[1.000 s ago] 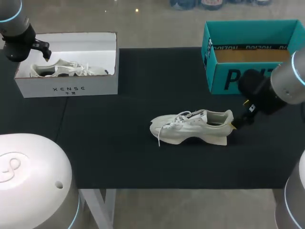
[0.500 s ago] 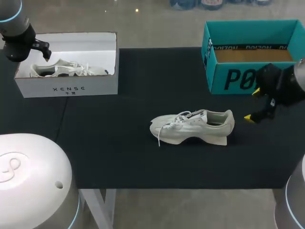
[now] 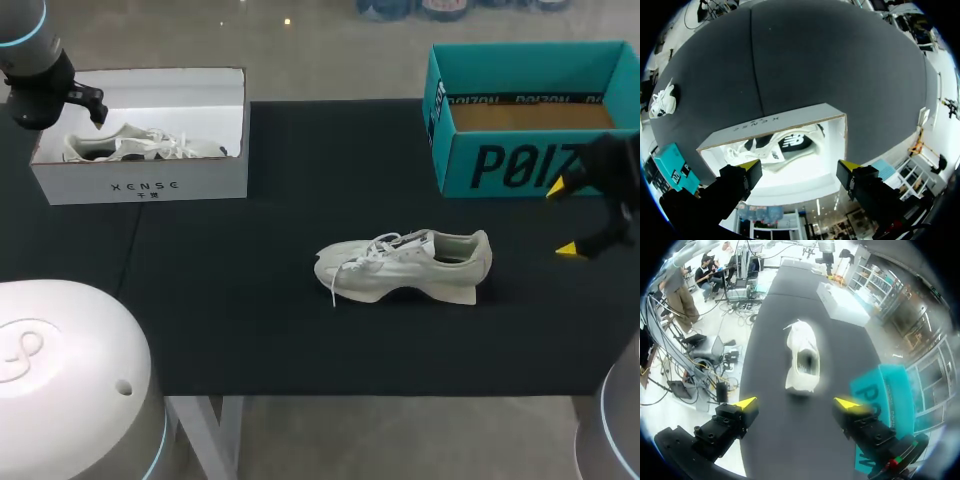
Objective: Take the shoe out of the shoebox, open the shoe tongue, remove and reinsert the insole, then place the shoe into the shoebox
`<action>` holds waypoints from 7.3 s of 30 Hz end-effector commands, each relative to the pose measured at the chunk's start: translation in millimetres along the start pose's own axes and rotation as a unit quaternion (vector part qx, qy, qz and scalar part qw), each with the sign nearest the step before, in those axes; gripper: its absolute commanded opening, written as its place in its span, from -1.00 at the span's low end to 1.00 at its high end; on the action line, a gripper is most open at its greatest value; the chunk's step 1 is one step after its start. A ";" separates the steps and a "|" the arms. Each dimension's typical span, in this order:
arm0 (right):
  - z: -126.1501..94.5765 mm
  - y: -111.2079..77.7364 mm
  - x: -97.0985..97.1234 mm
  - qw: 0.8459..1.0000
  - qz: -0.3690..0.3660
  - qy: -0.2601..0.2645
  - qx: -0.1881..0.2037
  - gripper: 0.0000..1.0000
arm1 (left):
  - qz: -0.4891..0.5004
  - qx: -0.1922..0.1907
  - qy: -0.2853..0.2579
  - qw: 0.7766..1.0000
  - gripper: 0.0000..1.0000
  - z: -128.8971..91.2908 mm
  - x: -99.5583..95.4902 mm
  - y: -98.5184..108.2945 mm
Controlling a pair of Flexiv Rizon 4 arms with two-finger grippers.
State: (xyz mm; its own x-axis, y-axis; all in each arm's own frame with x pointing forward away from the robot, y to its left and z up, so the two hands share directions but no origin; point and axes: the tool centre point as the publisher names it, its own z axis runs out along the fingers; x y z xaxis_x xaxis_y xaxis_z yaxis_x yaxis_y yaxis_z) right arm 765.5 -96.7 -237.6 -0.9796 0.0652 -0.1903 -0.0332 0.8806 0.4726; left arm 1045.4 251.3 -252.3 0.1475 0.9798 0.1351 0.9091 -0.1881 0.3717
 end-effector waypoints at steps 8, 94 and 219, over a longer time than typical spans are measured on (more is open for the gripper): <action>0.6 3.0 -5.2 1.000 0.002 0.012 0.006 1.00 | 0.000 0.000 0.001 1.000 1.00 -0.1 0.0 0.2; 155.7 -59.4 -8.0 0.944 0.049 0.054 -0.321 1.00 | 0.000 0.000 0.001 1.000 1.00 -0.1 0.0 0.2; 235.5 -12.4 -14.9 0.926 0.078 0.101 -0.355 -1.00 | -0.305 0.102 0.020 0.947 1.00 -47.2 -191.7 -48.1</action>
State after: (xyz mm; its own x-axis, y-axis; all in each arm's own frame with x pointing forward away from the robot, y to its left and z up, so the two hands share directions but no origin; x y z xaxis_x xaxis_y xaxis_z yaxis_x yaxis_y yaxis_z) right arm 826.1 -1.9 -436.9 -0.9983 0.0125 0.0576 0.0585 0.3326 0.9413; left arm 953.5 70.3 -252.9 -0.4391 0.8983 -0.0174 0.8774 0.4329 0.2069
